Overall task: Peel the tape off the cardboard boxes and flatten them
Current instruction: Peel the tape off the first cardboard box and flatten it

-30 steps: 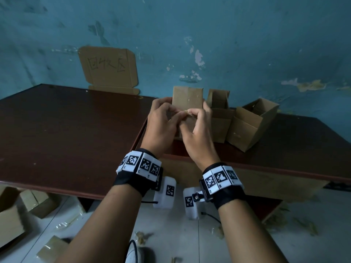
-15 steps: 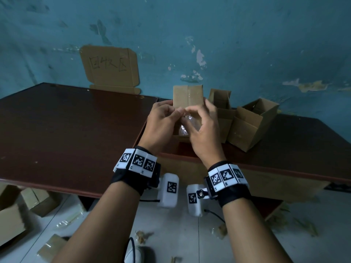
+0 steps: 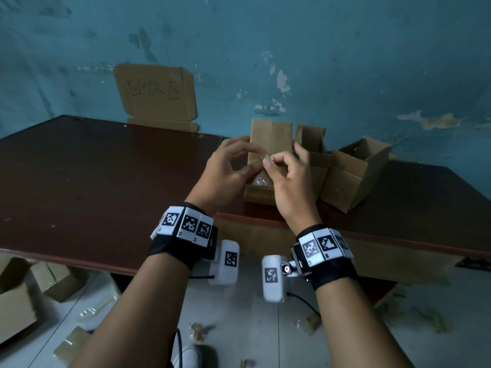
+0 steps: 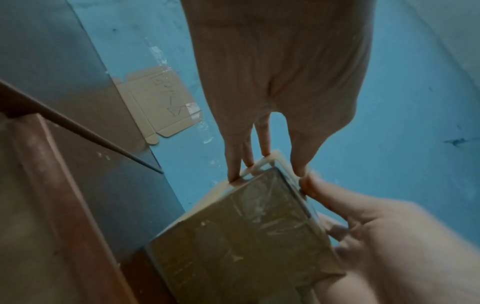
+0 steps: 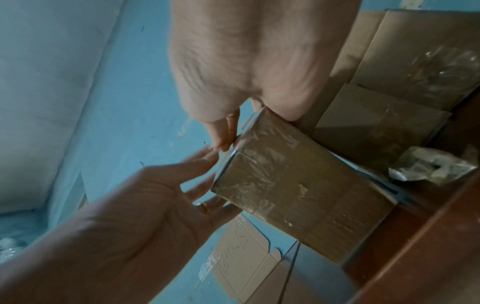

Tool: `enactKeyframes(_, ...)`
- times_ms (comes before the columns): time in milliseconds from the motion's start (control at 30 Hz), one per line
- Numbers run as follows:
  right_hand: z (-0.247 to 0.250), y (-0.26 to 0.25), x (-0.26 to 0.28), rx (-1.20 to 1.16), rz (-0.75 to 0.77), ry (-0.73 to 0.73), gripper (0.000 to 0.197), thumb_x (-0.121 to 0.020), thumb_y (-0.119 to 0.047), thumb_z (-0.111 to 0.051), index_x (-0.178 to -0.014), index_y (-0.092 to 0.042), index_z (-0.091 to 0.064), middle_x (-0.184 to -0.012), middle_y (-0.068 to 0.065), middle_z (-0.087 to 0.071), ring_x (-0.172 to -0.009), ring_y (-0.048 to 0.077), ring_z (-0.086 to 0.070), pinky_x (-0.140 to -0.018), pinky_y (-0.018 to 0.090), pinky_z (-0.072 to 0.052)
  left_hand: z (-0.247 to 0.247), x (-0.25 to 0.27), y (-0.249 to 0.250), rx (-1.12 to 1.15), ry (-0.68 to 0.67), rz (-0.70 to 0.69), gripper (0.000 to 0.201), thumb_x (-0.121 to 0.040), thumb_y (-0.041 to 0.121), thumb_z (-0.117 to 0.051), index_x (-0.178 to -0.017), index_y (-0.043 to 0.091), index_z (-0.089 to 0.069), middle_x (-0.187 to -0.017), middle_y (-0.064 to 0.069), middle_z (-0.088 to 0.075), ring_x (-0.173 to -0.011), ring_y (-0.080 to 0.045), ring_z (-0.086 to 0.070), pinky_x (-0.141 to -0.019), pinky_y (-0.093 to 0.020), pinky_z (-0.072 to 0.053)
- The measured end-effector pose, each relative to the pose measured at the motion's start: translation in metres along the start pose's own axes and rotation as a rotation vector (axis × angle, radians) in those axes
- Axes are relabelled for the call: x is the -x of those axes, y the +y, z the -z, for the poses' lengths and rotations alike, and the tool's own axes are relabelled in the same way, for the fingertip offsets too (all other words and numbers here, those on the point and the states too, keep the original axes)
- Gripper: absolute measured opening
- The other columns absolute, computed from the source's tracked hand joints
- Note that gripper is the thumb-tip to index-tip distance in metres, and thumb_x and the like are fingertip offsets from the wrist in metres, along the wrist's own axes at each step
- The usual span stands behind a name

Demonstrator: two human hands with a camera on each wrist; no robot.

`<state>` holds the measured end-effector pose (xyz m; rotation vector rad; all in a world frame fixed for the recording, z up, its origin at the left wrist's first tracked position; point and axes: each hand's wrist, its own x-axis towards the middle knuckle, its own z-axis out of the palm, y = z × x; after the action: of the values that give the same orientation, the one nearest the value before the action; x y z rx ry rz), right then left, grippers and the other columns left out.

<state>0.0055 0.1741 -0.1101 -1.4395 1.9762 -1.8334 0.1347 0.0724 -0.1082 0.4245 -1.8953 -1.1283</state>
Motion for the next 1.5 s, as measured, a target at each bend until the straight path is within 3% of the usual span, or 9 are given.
enactKeyframes(67,0.0,-0.003,0.0,-0.026,-0.023,-0.001,0.016,-0.103,-0.021,-0.069,-0.097,-0.007,-0.07,-0.16,0.002,-0.033,-0.14,0.001,-0.036,-0.105,-0.002,-0.029,-0.001,-0.002,-0.006,-0.096,0.03,-0.011,0.011,-0.09,0.036,-0.079,-0.1,0.035,-0.078,-0.142,0.008,-0.06,-0.131,-0.014,-0.062,-0.113,-0.05,-0.051)
enactKeyframes(200,-0.004,-0.001,0.002,-0.018,-0.013,0.034,0.014,-0.101,-0.023,-0.07,-0.107,-0.011,-0.067,-0.156,0.005,-0.039,-0.147,0.013,-0.039,-0.119,0.023,-0.036,-0.002,-0.005,-0.011,-0.1,0.033,0.028,0.008,-0.094,0.04,-0.076,-0.092,0.032,-0.078,-0.14,0.014,-0.059,-0.129,-0.012,-0.062,-0.107,-0.053,-0.054)
enactKeyframes(300,0.001,-0.002,0.002,-0.103,0.023,0.032,0.037,-0.098,-0.022,-0.075,-0.127,-0.016,-0.052,-0.14,0.006,-0.051,-0.13,0.015,-0.053,-0.106,0.028,-0.05,-0.004,-0.006,-0.009,-0.075,0.028,0.08,0.012,-0.097,0.037,-0.075,-0.091,0.027,-0.079,-0.143,0.01,-0.057,-0.132,-0.011,-0.058,-0.109,-0.053,-0.053)
enactKeyframes(500,0.007,0.0,0.0,0.064,0.149,-0.001,0.014,-0.1,-0.02,-0.072,-0.113,-0.024,-0.073,-0.149,0.006,-0.042,-0.13,-0.022,-0.037,-0.105,-0.001,-0.029,-0.008,-0.006,-0.006,0.038,0.066,0.139,0.017,-0.095,0.029,-0.077,-0.079,0.024,-0.077,-0.141,0.007,-0.057,-0.133,-0.011,-0.058,-0.114,-0.051,-0.049)
enactKeyframes(600,0.008,0.002,0.001,0.091,0.124,-0.009,0.014,-0.099,-0.021,-0.073,-0.112,-0.022,-0.078,-0.154,0.004,-0.04,-0.139,-0.002,-0.039,-0.105,-0.002,-0.029,-0.007,-0.005,-0.004,0.085,0.082,0.127,0.016,-0.095,0.028,-0.078,-0.079,0.027,-0.075,-0.142,0.007,-0.058,-0.13,-0.014,-0.061,-0.112,-0.05,-0.051)
enactKeyframes(833,0.01,0.0,0.0,0.142,0.143,-0.003,0.007,-0.1,-0.017,-0.072,-0.107,-0.017,-0.075,-0.156,0.01,-0.041,-0.145,-0.002,-0.029,-0.103,-0.008,-0.02,-0.012,-0.002,-0.002,0.027,0.089,0.07,0.012,-0.097,0.023,-0.078,-0.089,0.021,-0.069,-0.145,0.003,-0.053,-0.128,-0.016,-0.064,-0.11,-0.045,-0.055)
enactKeyframes(1100,0.008,-0.001,0.0,0.142,0.092,-0.054,0.007,-0.106,-0.022,-0.062,-0.107,-0.017,-0.067,-0.16,0.016,-0.034,-0.159,0.025,-0.023,-0.106,0.0,-0.027,-0.021,0.007,0.007,-0.098,0.065,0.036,0.027,-0.102,0.028,-0.071,-0.118,0.014,-0.055,-0.152,0.003,-0.034,-0.154,-0.007,-0.035,-0.115,-0.027,-0.045)
enactKeyframes(1200,0.01,-0.003,0.001,0.114,0.056,-0.06,0.011,-0.107,-0.022,-0.061,-0.107,-0.012,-0.065,-0.162,0.016,-0.031,-0.159,0.02,-0.019,-0.093,-0.012,-0.017,-0.019,0.007,0.013,0.119,0.018,0.032,0.04,-0.103,0.005,-0.067,-0.129,0.007,-0.037,-0.131,0.008,-0.049,-0.122,0.007,-0.064,-0.102,-0.026,-0.056)
enactKeyframes(1500,0.007,-0.004,0.0,-0.012,-0.057,-0.066,0.012,-0.104,-0.025,-0.066,-0.098,-0.014,-0.065,-0.164,0.007,-0.027,-0.151,0.013,-0.034,-0.118,0.02,-0.031,-0.013,0.002,-0.002,-0.086,-0.002,-0.013,0.009,-0.104,0.016,-0.067,-0.105,0.007,-0.068,-0.148,0.01,-0.044,-0.154,-0.017,-0.039,-0.121,-0.046,-0.044)
